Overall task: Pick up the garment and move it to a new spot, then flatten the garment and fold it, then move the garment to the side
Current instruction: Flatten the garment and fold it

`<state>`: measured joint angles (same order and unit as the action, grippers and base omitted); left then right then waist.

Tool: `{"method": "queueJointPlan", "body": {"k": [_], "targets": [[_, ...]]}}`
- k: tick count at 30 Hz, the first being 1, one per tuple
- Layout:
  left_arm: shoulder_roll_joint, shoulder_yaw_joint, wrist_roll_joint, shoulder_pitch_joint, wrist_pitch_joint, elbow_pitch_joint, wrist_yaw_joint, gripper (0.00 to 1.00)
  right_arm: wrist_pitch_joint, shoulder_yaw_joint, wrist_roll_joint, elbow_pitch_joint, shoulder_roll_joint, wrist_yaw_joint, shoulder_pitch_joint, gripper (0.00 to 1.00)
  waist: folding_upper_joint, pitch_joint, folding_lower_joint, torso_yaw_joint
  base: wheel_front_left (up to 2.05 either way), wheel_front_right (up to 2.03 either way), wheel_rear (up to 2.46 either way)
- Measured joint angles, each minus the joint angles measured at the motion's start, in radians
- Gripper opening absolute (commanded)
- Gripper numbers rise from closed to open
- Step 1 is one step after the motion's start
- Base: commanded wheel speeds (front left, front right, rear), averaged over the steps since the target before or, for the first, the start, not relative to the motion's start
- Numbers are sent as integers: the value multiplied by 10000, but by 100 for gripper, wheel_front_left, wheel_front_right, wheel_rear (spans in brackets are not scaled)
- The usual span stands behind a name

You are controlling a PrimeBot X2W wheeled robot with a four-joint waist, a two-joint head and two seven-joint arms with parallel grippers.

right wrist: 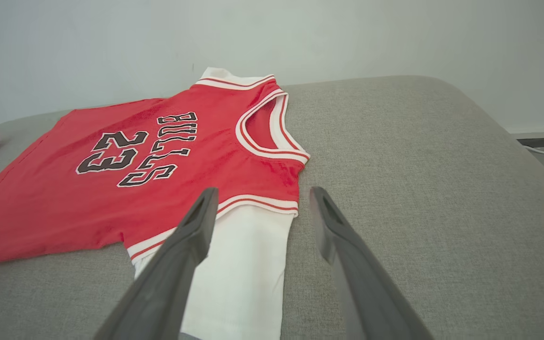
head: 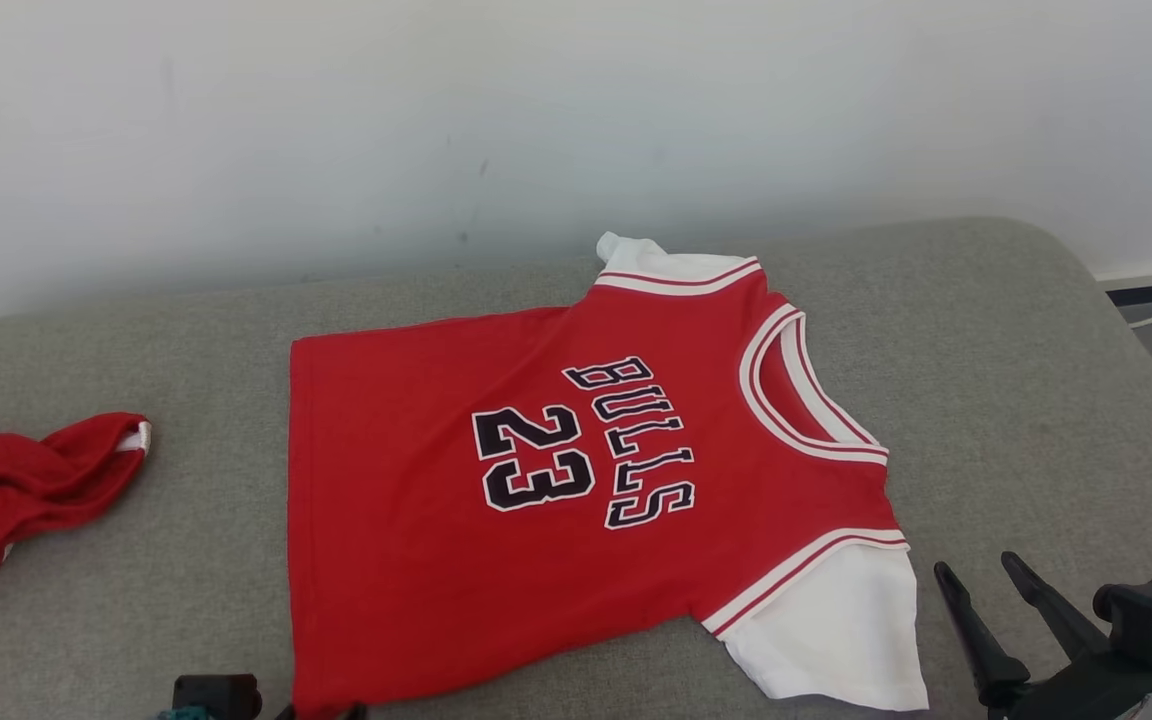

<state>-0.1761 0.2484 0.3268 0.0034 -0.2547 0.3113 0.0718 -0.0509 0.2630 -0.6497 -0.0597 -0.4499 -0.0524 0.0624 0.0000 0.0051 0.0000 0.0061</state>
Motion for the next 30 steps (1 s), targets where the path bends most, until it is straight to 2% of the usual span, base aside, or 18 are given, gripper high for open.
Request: {"method": "queueJointPlan", "body": {"k": [3,5,6,7,11,21,30], "targets": [[17,73,-17,-107,-31,199,0,100,73,8,2,-31,-15,0,-3,100,0,51,0,-81,0,0,0],[29,140,-48,-216,8,303,2,49,73,6,2,-61,-17,0,-2,100,0,87,0,-109,0,0,0],[44,144,-81,-292,15,351,2,4,81,4,0,-94,-23,0,-2,100,0,101,0,-113,0,0,0],[40,159,-119,-342,27,359,2,0,81,4,0,-98,-31,0,3,100,0,116,0,-113,0,0,0],[86,259,-232,-528,157,470,0,0,182,17,-2,-157,-44,6,4,100,0,208,0,-57,0,0,0],[123,495,-537,-651,370,671,2,0,1231,462,-157,-1080,-138,121,-100,100,0,342,1,261,0,0,0],[268,631,-550,-893,671,884,92,0,2224,1020,-336,-1994,104,188,-210,100,0,311,0,581,0,0,0]]}}
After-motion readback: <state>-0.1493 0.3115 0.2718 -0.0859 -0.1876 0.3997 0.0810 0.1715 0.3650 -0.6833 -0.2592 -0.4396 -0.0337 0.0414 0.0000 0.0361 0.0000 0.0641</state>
